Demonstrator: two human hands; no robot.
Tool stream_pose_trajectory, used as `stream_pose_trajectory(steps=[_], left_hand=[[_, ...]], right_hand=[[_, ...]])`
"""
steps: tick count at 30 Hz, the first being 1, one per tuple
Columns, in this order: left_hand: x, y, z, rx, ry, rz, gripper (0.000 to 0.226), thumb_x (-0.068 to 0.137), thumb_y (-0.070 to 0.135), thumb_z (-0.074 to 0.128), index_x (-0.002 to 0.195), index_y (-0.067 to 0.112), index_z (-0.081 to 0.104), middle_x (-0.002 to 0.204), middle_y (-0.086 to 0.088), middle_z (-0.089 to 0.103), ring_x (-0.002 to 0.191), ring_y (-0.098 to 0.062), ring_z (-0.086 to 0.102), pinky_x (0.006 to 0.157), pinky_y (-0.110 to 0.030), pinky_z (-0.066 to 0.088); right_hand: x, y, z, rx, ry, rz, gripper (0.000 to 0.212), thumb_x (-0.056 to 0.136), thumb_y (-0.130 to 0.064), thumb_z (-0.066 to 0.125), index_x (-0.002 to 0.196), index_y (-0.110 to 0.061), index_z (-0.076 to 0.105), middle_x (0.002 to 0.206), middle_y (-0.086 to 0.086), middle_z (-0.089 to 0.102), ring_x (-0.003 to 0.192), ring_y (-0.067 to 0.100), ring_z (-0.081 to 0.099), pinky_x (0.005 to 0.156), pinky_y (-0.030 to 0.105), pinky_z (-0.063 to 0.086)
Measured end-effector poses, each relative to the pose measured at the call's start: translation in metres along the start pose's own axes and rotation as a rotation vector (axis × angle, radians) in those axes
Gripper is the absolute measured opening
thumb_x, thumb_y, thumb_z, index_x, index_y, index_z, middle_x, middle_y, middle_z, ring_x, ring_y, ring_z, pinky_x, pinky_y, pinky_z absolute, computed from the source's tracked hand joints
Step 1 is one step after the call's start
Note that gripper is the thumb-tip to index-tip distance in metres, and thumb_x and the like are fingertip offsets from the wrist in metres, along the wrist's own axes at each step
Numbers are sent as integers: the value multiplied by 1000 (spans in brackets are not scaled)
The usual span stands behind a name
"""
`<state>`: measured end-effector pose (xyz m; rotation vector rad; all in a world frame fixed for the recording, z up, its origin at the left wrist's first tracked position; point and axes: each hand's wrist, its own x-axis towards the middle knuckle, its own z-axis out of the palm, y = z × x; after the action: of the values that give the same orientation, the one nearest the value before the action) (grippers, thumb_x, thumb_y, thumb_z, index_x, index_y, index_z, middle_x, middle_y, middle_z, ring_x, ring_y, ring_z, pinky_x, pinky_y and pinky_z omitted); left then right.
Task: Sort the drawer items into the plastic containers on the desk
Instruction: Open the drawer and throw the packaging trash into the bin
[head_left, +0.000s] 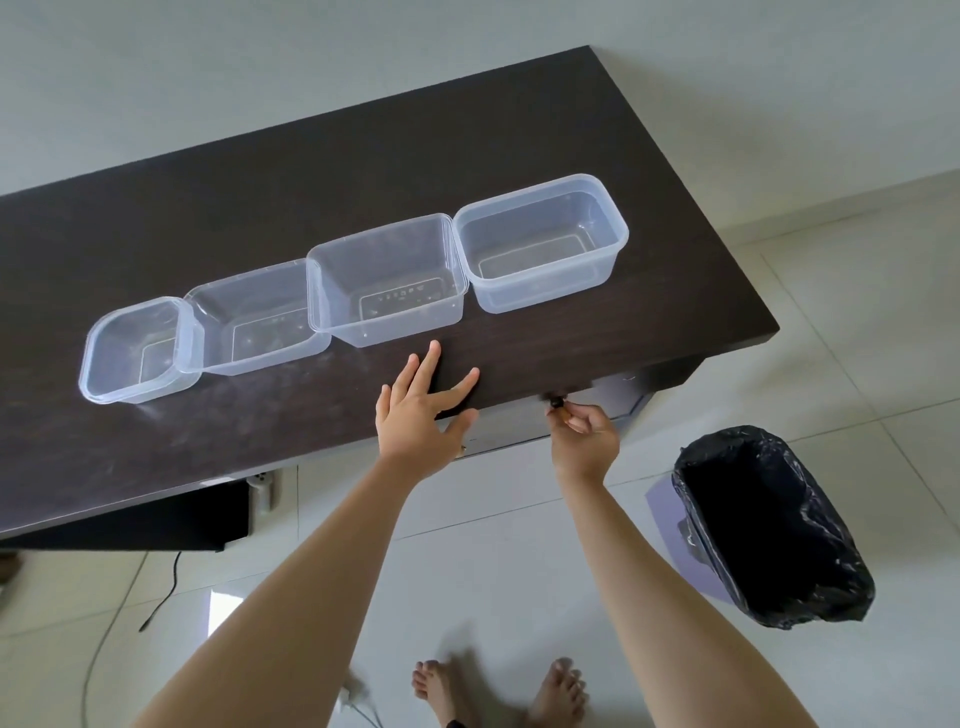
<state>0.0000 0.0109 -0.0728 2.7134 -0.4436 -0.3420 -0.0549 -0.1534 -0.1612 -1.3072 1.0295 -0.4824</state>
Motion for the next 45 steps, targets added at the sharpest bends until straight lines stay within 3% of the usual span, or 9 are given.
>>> stream_pose_trajectory(steps=[7,13,18,22,24,27,36,41,45], left_hand=[[0,-1,1,-3,26,9,42,93,43,52,130,58,41,159,16,4,148,-13,0,118,-44,-1],[0,0,-1,-7,10,20,42,93,44,51,132,56,40,160,13,5,148,-15,0,118,-48,-1],[-34,7,14,-87,110,-16,57,89,41,57,142,38,36,160,1,7,148,-23,2,116,-54,-3],[-92,6,53,-150,163,-90,69,86,41,61,146,25,31,160,-8,-4,147,-30,-1,115,-56,6],[-105,2,64,-277,128,-160,73,88,46,58,148,21,26,160,-8,-7,147,-29,2,117,-51,18],[-111,3,66,-437,70,-244,80,88,52,54,151,20,17,161,1,-4,147,-17,13,108,-32,30],[-156,11,75,-503,80,-224,83,87,53,57,151,14,20,161,8,0,146,-10,15,103,-18,24],[-184,16,84,-535,79,-221,84,86,51,59,150,13,21,161,8,0,146,-10,15,103,-16,22],[-198,18,88,-540,76,-223,84,86,51,59,150,13,21,161,9,0,146,-8,14,103,-15,22]], right_hand=[[-26,20,-42,-11,6,50,12,75,-2,73,77,-11,67,70,2,67,55,-6,60,58,8,46],[-57,37,-89,-12,4,54,13,74,3,74,82,-5,67,75,6,70,62,-4,66,63,10,50],[-64,28,-99,-73,-22,66,12,75,-3,75,85,-6,69,75,3,70,59,-7,63,59,6,47],[-67,24,-99,-106,-27,95,16,75,-7,75,78,-19,66,78,2,71,69,10,65,68,21,50],[-67,25,-99,-111,-28,118,20,73,-6,74,75,-24,66,79,4,71,70,17,64,71,31,51],[-69,27,-103,-112,-22,118,20,73,-3,73,77,-22,67,77,4,70,68,18,62,70,32,51],[-95,43,-132,-114,40,119,17,75,-2,73,83,-17,68,78,2,70,73,17,65,74,31,53],[-113,52,-151,-124,94,76,16,76,0,73,89,-9,69,81,5,69,70,9,64,63,8,48],[-120,58,-160,-127,97,77,16,76,0,73,90,-8,69,83,8,70,74,14,66,68,15,49]])
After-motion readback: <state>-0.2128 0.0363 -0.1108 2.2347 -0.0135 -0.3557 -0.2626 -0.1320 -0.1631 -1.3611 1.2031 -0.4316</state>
